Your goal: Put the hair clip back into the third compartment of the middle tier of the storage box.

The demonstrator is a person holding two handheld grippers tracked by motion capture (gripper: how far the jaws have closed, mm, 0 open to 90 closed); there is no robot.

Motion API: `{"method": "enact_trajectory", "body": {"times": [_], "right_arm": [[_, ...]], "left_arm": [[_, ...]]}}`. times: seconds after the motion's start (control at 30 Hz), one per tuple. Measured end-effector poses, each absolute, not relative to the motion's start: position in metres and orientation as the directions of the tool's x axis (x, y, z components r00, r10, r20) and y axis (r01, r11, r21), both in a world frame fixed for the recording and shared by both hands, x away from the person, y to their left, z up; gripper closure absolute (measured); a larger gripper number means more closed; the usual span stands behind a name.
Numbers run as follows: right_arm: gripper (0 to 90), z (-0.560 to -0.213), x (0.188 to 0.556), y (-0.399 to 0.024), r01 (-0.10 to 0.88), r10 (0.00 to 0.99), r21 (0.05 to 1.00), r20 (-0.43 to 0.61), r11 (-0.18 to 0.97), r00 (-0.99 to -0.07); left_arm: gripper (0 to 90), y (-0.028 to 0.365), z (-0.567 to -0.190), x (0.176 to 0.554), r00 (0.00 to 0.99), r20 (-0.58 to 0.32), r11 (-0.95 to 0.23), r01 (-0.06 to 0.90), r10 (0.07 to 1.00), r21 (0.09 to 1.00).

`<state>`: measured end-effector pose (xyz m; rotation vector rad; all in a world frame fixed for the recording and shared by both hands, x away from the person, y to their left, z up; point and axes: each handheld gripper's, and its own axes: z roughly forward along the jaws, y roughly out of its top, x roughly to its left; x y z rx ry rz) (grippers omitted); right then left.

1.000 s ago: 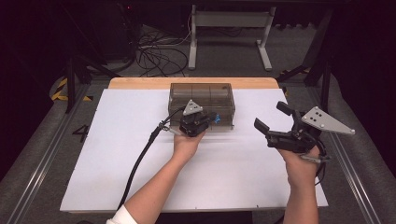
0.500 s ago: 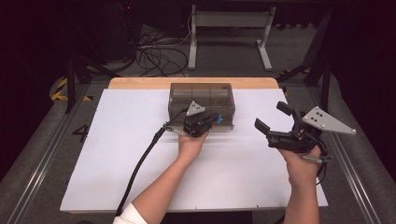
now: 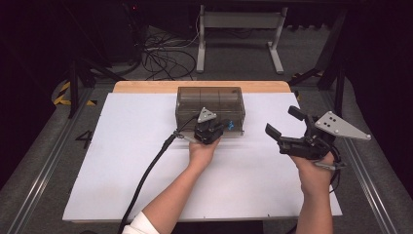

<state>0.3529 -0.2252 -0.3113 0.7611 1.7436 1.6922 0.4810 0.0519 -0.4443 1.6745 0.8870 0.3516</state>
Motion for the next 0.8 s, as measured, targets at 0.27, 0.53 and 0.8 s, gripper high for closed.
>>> {"method": "enact_trajectory", "body": {"times": [0.27, 0.53, 0.8], "right_arm": [[6.0, -0.3109, 0.3525, -0.2254, 0.000, 0.747, 1.000, -0.020, 0.027, -0.665], [6.0, -0.3109, 0.3526, -0.2262, 0.000, 0.747, 1.000, -0.018, 0.025, -0.664], [6.0, -0.3109, 0.3526, -0.2258, 0.000, 0.747, 1.000, -0.020, 0.027, -0.664]], "left_arm": [[88.2, 0.0509, -0.4473, 0.4829, 0.666, -0.205, -0.071, 0.363, 0.717, 0.929], [88.0, 0.0490, -0.4506, 0.4835, 0.663, -0.196, -0.086, 0.367, 0.722, 0.926], [88.0, 0.0479, -0.4533, 0.4844, 0.659, -0.192, -0.097, 0.375, 0.727, 0.922]]}}
